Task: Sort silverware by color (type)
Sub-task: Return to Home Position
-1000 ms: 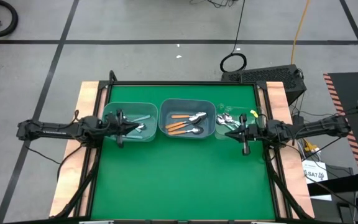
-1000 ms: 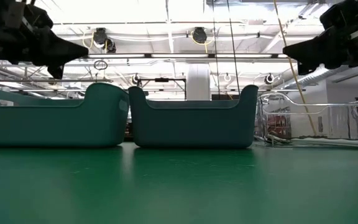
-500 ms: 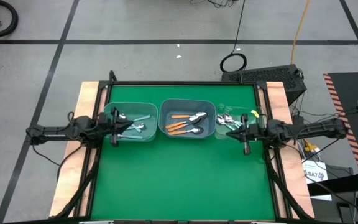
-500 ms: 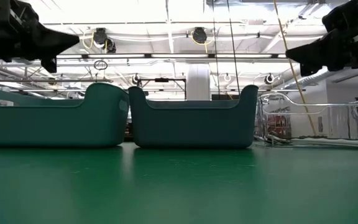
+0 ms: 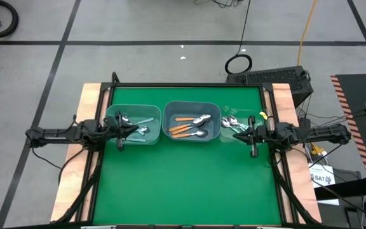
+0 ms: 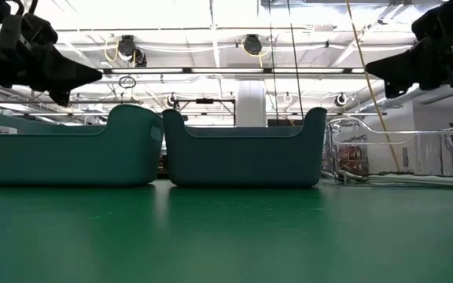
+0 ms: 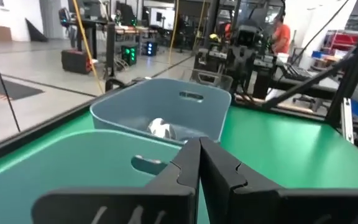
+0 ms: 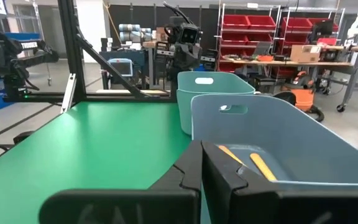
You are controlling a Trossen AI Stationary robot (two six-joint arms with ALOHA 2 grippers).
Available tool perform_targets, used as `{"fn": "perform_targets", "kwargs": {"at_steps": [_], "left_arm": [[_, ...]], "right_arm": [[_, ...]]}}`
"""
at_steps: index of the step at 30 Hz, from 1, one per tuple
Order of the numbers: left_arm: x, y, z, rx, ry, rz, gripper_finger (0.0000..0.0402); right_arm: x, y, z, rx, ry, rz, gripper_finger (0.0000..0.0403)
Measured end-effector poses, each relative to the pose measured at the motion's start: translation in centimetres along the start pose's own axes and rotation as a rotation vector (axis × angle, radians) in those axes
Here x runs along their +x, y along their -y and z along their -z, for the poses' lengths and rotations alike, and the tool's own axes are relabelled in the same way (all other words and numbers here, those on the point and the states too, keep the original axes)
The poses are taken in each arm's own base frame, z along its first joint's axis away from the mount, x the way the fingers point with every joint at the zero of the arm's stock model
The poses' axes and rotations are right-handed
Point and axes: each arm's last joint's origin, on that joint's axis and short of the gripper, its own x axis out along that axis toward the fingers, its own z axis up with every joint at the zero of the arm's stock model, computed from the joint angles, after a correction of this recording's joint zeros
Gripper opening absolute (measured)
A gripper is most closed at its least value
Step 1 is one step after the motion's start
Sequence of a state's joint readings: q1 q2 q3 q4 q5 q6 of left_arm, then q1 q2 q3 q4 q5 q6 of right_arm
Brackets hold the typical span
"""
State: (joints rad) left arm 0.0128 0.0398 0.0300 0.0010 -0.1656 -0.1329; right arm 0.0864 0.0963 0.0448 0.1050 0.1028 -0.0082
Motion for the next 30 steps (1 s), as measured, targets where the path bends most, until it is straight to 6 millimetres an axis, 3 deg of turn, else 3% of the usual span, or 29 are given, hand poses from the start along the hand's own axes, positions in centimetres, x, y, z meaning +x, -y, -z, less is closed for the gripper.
{"fn": "perform_targets", "kwargs": {"at_steps": [12,30], "left_arm": [[-0.18,0.35,-0.25,0.131,0.011,0.066,0.0005],[-0.39,0.69,0.03,0.126,-0.017,0.139,0.0001]], "right_arm": [[0.03,-0.01,0.04,-0.003,-0.008,0.0,0.0002],[-0.41,-0.15,0.22,-0.057,-0.01,-0.063,0.0]]}}
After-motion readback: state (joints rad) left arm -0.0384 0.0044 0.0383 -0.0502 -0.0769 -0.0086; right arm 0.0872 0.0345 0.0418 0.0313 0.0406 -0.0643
